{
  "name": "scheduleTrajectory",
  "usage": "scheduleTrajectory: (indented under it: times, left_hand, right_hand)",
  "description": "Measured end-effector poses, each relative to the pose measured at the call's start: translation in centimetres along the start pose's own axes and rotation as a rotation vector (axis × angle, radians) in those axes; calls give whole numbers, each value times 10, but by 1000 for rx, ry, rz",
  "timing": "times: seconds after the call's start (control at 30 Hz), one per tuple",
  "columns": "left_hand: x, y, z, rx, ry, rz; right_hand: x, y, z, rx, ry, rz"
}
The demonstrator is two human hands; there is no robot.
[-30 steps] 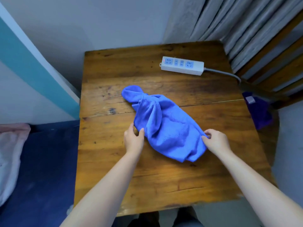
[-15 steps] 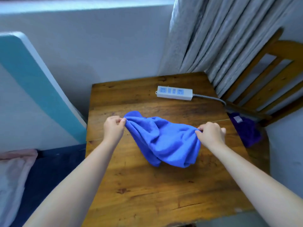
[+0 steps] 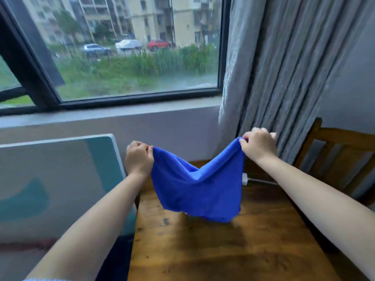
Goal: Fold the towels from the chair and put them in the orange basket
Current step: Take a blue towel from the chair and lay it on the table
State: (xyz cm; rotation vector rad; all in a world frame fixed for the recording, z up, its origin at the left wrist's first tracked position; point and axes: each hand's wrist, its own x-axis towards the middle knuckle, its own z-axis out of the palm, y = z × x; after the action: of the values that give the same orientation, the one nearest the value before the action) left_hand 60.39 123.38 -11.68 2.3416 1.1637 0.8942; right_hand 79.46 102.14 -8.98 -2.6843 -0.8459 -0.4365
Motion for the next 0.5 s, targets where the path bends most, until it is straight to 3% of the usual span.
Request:
scheduleTrajectory:
  times: [0.23, 0.3, 0.4, 0.5]
  left_hand:
    - [47, 13, -38, 19, 161, 18]
    - [43, 1, -33, 9, 92, 44]
    - [27, -14, -19, -53, -116, -17]
    - [13, -26, -5, -63, -244, -95]
  right_hand:
    - [44, 1, -36, 39, 242, -20]
    - [36, 7, -27, 19, 140, -142]
    - [18, 13, -9, -70, -199, -190]
    - [8, 13, 7, -8, -237, -161]
